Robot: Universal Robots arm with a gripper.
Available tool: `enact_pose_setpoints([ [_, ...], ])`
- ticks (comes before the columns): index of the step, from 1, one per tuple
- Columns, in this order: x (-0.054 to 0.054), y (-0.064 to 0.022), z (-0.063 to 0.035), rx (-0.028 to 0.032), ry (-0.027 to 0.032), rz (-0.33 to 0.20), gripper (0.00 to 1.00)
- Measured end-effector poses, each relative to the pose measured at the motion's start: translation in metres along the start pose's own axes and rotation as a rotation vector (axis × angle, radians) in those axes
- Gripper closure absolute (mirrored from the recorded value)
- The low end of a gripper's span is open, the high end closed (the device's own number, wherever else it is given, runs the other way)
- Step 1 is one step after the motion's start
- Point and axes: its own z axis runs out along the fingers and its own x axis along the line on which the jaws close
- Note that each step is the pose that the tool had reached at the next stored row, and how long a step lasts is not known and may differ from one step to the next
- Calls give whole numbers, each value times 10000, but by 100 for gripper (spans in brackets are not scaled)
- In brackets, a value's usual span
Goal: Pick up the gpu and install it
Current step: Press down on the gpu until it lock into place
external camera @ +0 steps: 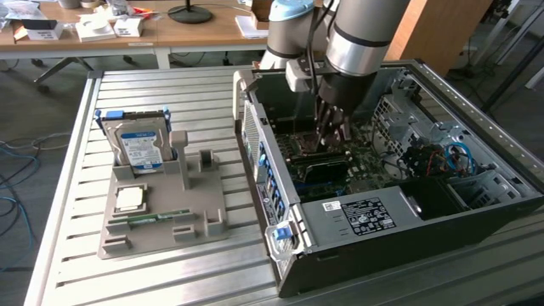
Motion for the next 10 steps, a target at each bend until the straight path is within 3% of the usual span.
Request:
enact_pose_setpoints([
  [10,-9,-1,-166,0,0,0,89],
])
